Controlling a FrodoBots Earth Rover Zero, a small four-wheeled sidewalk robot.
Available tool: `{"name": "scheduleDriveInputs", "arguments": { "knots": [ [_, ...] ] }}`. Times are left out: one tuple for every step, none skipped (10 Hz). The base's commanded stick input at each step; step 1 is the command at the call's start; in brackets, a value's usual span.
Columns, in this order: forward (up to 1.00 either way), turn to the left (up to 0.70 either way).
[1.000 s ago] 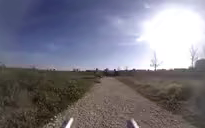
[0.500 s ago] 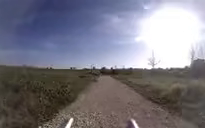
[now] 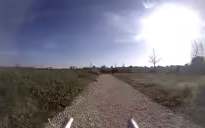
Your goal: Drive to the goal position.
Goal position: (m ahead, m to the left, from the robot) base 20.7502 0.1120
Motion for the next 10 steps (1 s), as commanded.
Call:
{"name": "scheduleDriveInputs", "arguments": {
  "knots": [
    [0.5,-0.16],
    [0.5,-0.5],
    [0.5,-0.33],
    [0.5,0.0],
    [0.5,0.0],
    [0.5,0.0],
    [0.5,0.0],
    [0.5,0.0],
    [0.5,0.0],
    [0.5,0.0]
  ]
}}
